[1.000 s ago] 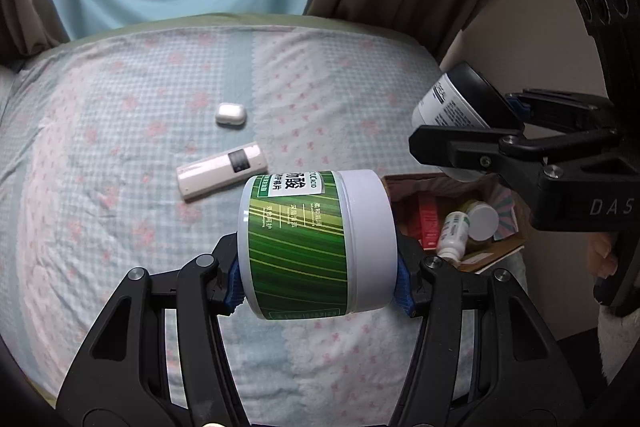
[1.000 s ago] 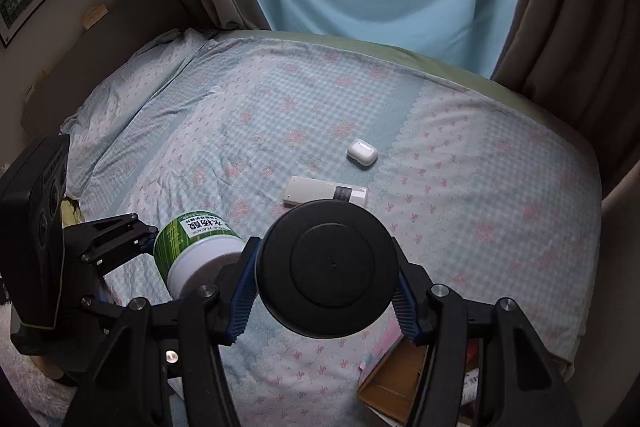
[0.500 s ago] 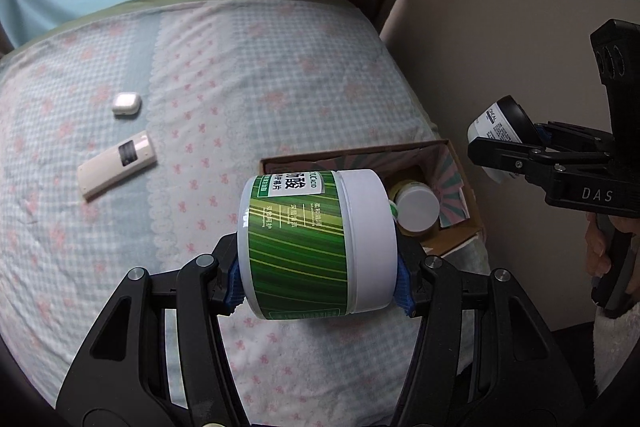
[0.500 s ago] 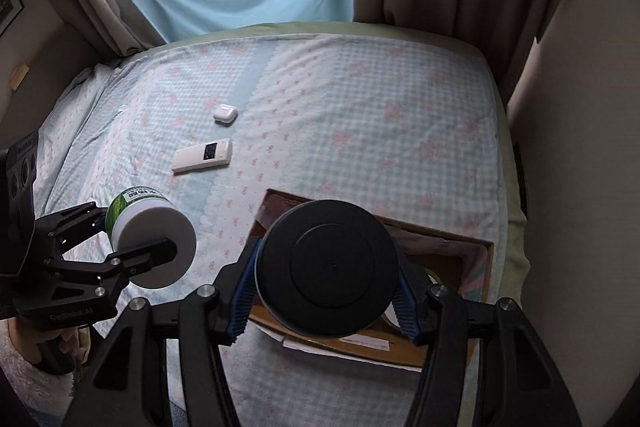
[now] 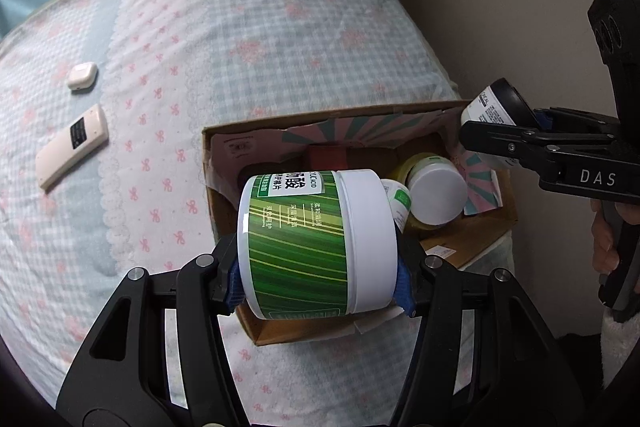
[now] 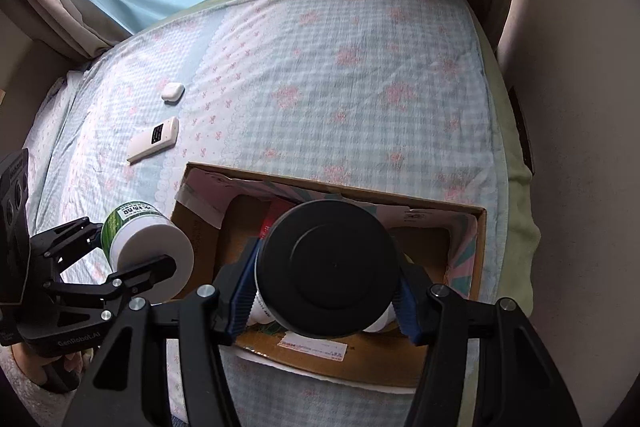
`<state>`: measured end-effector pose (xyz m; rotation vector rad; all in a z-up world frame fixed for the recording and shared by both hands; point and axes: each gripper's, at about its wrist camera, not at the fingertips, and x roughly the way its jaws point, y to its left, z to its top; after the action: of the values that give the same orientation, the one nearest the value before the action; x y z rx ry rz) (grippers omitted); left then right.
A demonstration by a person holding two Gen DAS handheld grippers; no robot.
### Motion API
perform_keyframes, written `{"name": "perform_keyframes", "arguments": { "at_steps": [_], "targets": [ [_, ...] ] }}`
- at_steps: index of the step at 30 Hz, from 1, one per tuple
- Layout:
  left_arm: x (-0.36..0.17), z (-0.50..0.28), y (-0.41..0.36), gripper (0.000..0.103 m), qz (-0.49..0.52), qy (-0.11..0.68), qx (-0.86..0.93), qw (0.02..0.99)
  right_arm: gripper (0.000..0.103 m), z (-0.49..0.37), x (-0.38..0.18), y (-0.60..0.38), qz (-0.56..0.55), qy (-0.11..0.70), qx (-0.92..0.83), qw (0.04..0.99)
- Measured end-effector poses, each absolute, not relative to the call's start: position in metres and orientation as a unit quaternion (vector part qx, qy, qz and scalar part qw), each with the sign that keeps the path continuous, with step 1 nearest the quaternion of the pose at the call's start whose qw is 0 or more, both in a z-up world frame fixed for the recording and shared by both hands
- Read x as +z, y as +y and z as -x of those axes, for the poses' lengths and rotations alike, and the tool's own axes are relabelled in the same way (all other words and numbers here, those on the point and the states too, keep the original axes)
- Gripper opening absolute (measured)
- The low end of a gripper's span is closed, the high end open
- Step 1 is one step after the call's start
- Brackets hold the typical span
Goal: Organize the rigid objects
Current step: 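Carry the green jar and black jar with both tools over the cardboard box, then lower both jars into the box and open both tools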
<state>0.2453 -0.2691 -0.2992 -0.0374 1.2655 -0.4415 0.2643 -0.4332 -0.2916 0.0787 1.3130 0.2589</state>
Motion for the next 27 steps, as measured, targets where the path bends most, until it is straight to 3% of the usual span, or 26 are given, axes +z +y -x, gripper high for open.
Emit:
{"name": "perform_keyframes", "arguments": {
  "at_steps": [7, 19, 20, 21, 22, 23, 27],
  "targets": [
    [-0.336, -0.251, -0.285, 0.053, 0.003, 0.608, -0.198, 0.769, 0.054, -0.28, -0.34, -0.433, -0.071, 0.627, 0.121, 0.767],
    [-0.359, -0.25, -0.276, 0.054, -0.013, 0.64, -0.166, 0.75, 0.055, -0.285, -0.376, -0.428, -0.111, 0.655, 0.123, 0.738],
    [-0.361, -0.25, -0.276, 0.056, -0.021, 0.644, -0.163, 0.747, 0.061, -0.284, -0.377, -0.428, -0.117, 0.653, 0.123, 0.738],
    [-0.359, -0.248, -0.276, 0.068, -0.023, 0.641, -0.167, 0.749, 0.069, -0.284, -0.376, -0.43, -0.125, 0.651, 0.12, 0.739],
    [-0.355, -0.246, -0.276, 0.097, -0.02, 0.634, -0.176, 0.753, 0.095, -0.284, -0.375, -0.433, -0.135, 0.65, 0.112, 0.739],
    [-0.35, -0.244, -0.275, 0.102, -0.019, 0.626, -0.182, 0.758, 0.103, -0.283, -0.372, -0.436, -0.146, 0.644, 0.106, 0.743],
    [-0.341, -0.241, -0.275, 0.103, -0.032, 0.622, -0.184, 0.76, 0.103, -0.276, -0.361, -0.451, -0.182, 0.623, 0.101, 0.754]
  ]
}}
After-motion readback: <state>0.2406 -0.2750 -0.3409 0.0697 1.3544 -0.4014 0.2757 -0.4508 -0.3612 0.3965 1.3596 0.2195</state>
